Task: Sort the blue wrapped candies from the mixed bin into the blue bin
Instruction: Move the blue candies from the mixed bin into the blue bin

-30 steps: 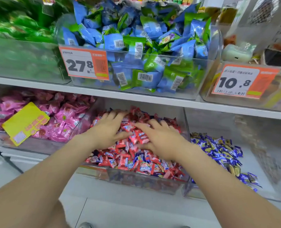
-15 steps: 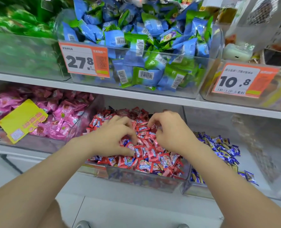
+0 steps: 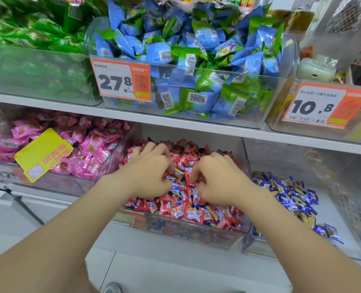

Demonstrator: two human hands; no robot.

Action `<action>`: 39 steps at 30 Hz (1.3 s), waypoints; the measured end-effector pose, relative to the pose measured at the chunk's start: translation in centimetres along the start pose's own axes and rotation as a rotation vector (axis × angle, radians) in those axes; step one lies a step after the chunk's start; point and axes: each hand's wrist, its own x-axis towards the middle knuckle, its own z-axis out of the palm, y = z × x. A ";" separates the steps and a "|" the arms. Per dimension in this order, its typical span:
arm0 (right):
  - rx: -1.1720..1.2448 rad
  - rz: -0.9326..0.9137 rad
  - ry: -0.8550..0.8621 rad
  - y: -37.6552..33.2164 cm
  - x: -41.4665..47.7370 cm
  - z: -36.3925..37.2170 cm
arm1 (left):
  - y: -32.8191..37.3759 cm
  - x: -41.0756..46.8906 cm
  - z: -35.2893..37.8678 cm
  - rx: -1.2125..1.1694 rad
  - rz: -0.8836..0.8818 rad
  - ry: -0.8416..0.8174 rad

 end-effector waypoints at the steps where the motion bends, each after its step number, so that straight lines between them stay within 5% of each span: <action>1: 0.049 -0.006 0.024 -0.5 0.1 0.3 | 0.1 0.0 0.1 0.017 0.008 -0.019; 8: -0.177 0.008 0.113 -3.3 1.8 2.8 | -0.3 0.2 -0.5 0.065 -0.047 -0.026; 16: 0.248 0.193 0.199 0.3 1.1 0.5 | 0.2 0.8 0.3 -0.071 0.049 0.081; 25: 0.243 0.191 0.196 1.7 -0.2 -0.3 | 0.6 1.2 -0.2 -0.011 0.025 -0.062; 30: 0.398 0.144 0.277 1.1 1.2 -0.2 | 0.7 0.8 0.0 -0.084 -0.013 0.040; 35: 0.078 0.073 0.080 0.6 2.3 0.6 | 0.3 0.5 0.3 -0.060 -0.056 -0.019; 39: -0.047 0.086 0.124 0.8 2.8 0.9 | 1.6 0.8 0.9 0.101 -0.084 -0.048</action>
